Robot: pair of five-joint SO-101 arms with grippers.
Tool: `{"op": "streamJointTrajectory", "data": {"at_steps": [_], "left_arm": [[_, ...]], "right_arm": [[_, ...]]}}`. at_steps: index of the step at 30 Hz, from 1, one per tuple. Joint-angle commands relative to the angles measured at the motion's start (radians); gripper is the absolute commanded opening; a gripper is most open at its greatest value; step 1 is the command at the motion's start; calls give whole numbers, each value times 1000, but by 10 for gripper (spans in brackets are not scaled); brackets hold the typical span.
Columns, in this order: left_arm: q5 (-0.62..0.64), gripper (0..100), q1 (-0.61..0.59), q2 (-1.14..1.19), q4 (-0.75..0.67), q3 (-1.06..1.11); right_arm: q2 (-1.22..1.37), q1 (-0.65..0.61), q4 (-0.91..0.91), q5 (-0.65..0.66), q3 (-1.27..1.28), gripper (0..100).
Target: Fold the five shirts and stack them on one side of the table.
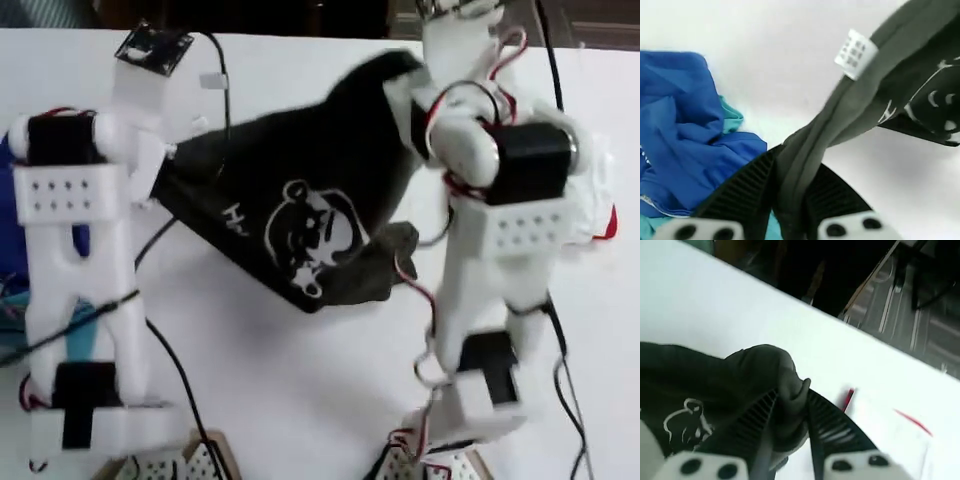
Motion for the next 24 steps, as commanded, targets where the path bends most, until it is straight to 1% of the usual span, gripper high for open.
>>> {"op": "streamJointTrajectory", "data": {"at_steps": [1, 5, 8, 10, 13, 17, 21, 24], "left_arm": [[0, 24, 8, -130, 21, 5], [-46, 24, -3, -213, 20, 94], [-52, 24, -5, -236, 15, 260], [-68, 24, -5, -235, 6, 390], [-104, 24, -8, -236, -68, 599], [-109, 24, -9, -236, -193, 834], [-109, 24, -9, -236, -307, 1001], [-109, 24, -9, -235, -370, 1081]], "right_arm": [[-216, 7, 15, -8, 235, 20], [-346, 10, 13, -8, 453, 21], [-415, 7, 7, -8, 652, 21], [-458, 8, -35, -8, 810, 21], [-519, 8, -127, -8, 1079, 21], [-622, 2, -268, -2, 1442, 21], [-740, 2, -367, 2, 1737, 21], [-816, 7, -407, 3, 1872, 21]]}}
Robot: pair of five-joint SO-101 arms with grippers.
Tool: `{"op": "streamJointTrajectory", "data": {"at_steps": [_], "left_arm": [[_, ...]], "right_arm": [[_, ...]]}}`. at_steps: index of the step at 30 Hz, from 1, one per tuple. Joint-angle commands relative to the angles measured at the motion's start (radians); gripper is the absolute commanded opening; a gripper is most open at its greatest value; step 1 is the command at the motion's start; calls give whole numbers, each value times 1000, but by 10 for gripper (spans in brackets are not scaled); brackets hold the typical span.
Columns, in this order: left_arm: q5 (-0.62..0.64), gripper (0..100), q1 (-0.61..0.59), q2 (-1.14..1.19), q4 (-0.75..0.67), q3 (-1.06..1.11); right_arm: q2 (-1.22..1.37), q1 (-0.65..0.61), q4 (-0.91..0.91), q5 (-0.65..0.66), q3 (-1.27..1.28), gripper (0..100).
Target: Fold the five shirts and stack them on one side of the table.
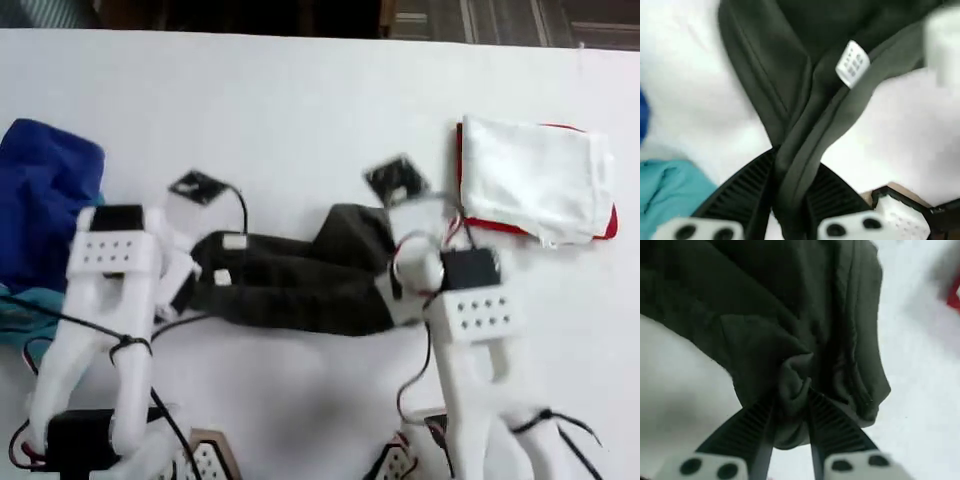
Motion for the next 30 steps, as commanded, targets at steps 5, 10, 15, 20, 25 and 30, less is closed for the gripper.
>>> {"op": "streamJointTrajectory", "data": {"at_steps": [5, 10, 15, 20, 25, 30], "left_arm": [[-8, 24, -8, -34, -120, 127], [-8, 24, -8, -34, -117, 137], [-8, 24, -8, -34, -120, 137], [-6, 24, -8, -34, -120, 137], [-2, 24, -8, -34, -114, 137], [-2, 24, -8, -34, -112, 137]], "right_arm": [[-168, 2, -48, 91, 153, 22], [-231, 2, 42, 195, 72, 58], [-268, 2, 168, 193, -147, 267], [-259, 10, 159, 187, -328, 293], [-139, 5, 1, 49, -304, 289], [186, 8, -165, -5, -310, 289]]}}
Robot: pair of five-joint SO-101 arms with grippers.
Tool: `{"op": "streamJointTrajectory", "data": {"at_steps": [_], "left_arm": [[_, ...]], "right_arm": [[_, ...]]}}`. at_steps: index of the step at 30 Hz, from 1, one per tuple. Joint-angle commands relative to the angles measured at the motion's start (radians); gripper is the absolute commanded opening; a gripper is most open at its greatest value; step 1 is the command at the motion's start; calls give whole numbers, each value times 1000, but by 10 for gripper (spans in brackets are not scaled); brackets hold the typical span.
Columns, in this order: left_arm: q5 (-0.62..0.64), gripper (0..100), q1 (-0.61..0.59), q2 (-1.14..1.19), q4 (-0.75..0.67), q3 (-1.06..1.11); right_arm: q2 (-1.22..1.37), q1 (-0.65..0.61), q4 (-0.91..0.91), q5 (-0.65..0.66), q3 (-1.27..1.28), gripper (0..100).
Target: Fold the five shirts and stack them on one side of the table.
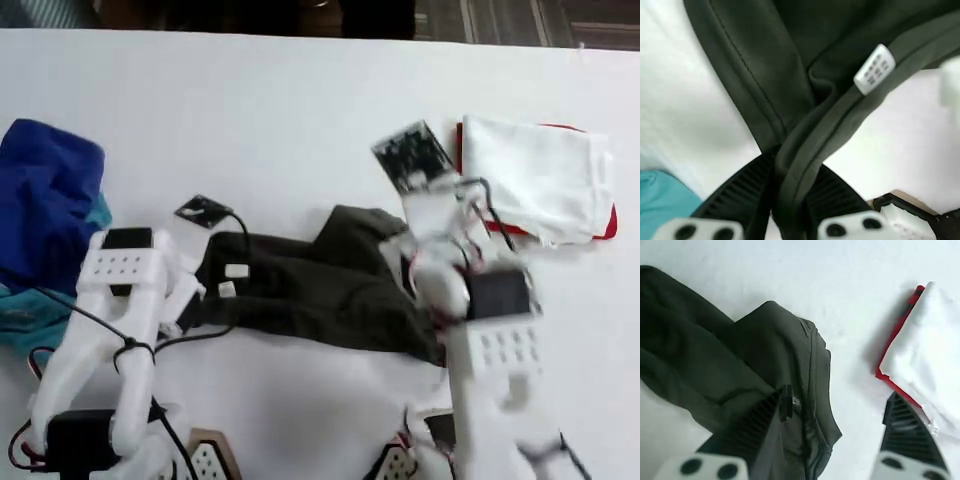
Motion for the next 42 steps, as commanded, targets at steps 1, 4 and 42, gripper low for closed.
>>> {"op": "streamJointTrajectory", "data": {"at_steps": [1, 4, 42], "left_arm": [[-2, 24, -8, -32, 2, -1], [-2, 24, -8, -32, 2, -1], [2, 24, -8, -38, 0, -321]], "right_arm": [[249, 10, -85, -23, -48, 290], [449, 4, -70, -25, -109, 313], [1010, 124, -64, -92, -1011, 20]]}}
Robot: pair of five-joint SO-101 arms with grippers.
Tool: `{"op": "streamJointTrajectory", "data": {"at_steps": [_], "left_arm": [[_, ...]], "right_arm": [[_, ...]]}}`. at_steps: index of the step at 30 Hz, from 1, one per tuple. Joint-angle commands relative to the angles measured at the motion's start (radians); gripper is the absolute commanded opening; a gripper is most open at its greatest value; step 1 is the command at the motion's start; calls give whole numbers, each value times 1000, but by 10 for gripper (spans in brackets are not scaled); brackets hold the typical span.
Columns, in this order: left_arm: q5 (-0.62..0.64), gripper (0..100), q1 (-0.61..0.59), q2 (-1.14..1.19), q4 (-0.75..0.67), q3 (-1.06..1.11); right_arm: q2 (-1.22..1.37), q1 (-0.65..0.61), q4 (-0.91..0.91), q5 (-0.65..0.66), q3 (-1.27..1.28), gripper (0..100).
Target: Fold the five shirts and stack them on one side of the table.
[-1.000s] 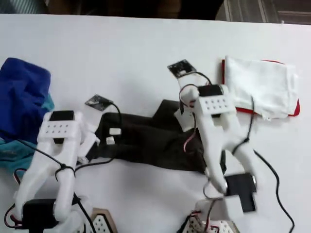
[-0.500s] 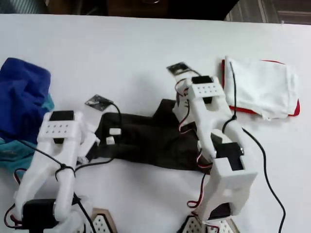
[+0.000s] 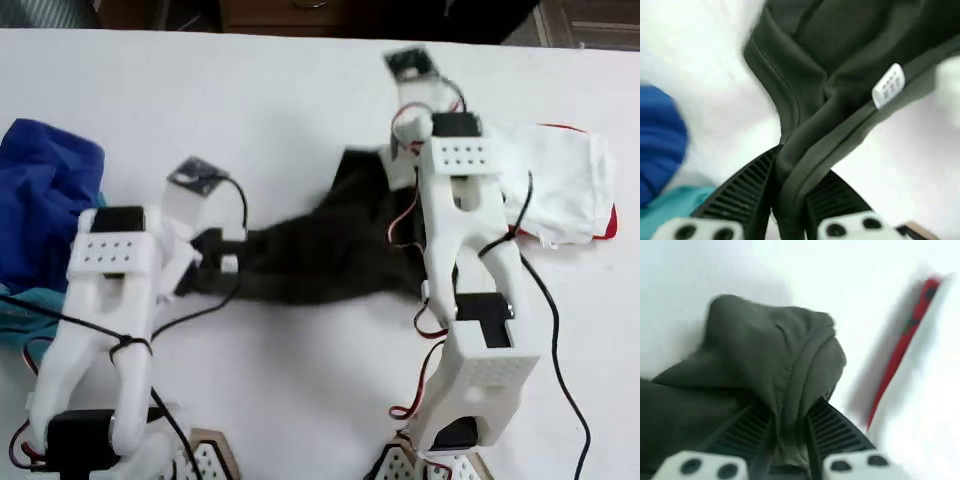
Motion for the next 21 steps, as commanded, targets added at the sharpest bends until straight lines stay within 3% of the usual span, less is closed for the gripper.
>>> {"op": "streamJointTrajectory", "data": {"at_steps": [1, 6, 12, 18, 21], "left_arm": [[2, 24, -8, -40, -2, -125], [2, 24, -8, -34, -3, -193], [-6, 24, -8, -32, -114, -22], [-8, 24, -8, -32, -305, 203], [-8, 24, -8, -34, -362, 265]], "right_arm": [[-13, 15, -38, -5, -195, 20], [19, 8, -99, -5, -247, 20], [199, 16, -105, -5, -256, 32], [214, 16, -81, -6, -258, 218], [137, 16, -53, -6, -258, 232]]}}
